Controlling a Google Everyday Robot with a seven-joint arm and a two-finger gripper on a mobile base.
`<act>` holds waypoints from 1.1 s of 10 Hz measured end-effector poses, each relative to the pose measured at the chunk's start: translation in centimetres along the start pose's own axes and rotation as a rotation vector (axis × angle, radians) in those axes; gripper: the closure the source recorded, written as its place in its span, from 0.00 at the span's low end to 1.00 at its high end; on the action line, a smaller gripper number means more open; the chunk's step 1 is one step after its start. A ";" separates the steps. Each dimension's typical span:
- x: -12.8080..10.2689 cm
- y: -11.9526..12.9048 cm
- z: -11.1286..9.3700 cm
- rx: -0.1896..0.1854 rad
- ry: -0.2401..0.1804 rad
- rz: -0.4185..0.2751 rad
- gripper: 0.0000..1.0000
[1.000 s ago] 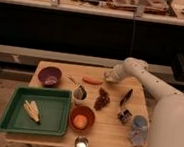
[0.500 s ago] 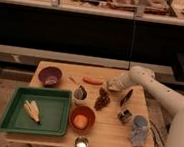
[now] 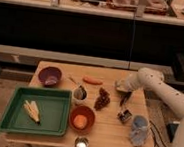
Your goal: Wipe table surface with sponge
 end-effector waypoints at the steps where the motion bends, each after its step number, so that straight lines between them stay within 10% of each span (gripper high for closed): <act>1: 0.3 -1.5 0.9 0.001 0.008 -0.002 1.00; 7: -1.5 -4.9 6.9 -0.025 -0.025 -0.012 1.00; 11: -5.4 -4.4 6.0 -0.032 -0.087 -0.097 1.00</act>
